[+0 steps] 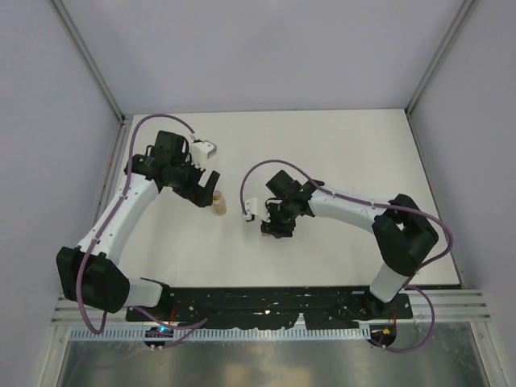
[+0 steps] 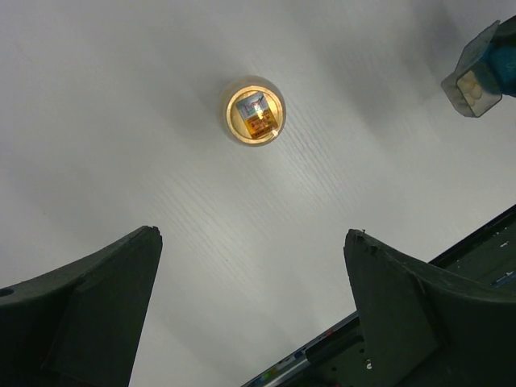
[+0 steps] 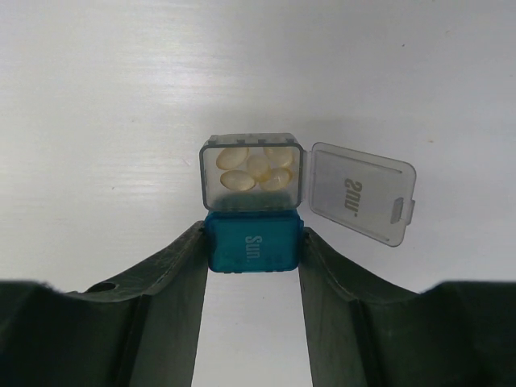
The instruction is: Sort the pills into containers
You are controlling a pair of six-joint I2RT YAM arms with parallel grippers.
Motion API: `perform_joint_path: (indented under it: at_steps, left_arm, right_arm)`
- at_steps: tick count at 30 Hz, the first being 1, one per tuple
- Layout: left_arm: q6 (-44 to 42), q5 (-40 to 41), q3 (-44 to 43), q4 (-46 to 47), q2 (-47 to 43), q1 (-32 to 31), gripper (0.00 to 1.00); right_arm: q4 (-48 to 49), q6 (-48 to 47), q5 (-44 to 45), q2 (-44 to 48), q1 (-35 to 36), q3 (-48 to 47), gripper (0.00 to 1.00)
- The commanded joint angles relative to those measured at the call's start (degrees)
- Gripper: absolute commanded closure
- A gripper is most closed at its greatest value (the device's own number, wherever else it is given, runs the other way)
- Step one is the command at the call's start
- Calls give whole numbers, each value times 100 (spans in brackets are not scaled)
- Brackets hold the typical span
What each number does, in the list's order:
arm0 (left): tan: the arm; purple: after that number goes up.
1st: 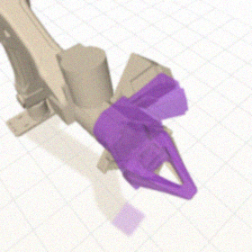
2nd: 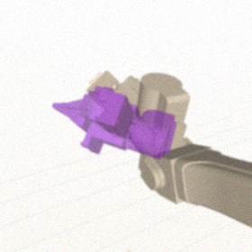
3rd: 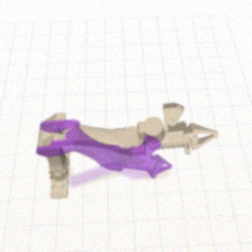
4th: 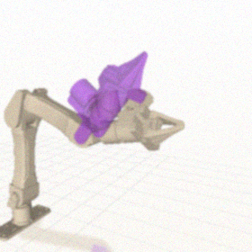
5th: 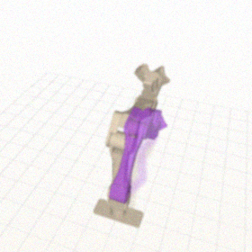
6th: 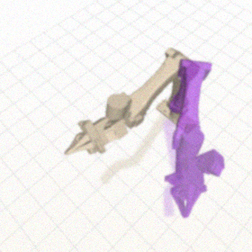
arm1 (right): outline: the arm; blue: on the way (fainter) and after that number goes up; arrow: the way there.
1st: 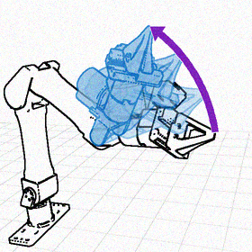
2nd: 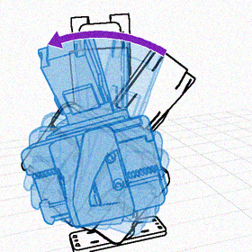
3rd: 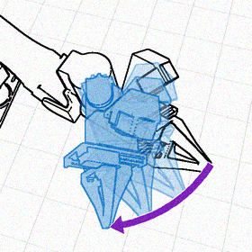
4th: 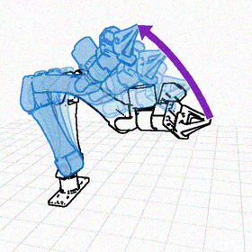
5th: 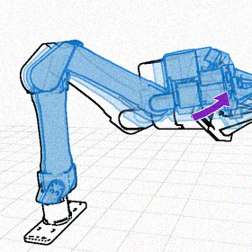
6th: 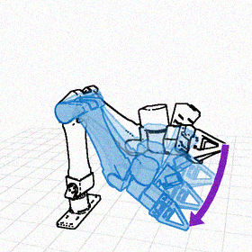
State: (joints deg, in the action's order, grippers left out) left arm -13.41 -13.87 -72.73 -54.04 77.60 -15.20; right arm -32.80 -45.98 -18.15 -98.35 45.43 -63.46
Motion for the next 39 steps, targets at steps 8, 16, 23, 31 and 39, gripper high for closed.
perform_joint_path:
  at_steps: [8, 16, 23, 31, 39]
  left_arm:
    - [901, -2100, -162, 763, 17, 35, 1]
    - [1806, -3200, -970, 781, 1063, -44, 1]
    - [2009, -3464, -1393, 798, 1652, -501, 1]
    - [2105, -3798, -1130, 1088, 1679, -914, 1]
    - [2123, -3966, -875, 1159, 1477, -1029, 1]
  right_arm:
    - [-754, 484, -733, 1396, 45, -737, 78]
    - [-1071, 695, -988, 1828, 133, -1177, 79]
    - [-1264, 774, -997, 1828, 177, -1414, 80]
    - [-1308, 801, -927, 1740, 177, -1459, 81]
    - [-1291, 827, -751, 1749, 186, -1415, 83]
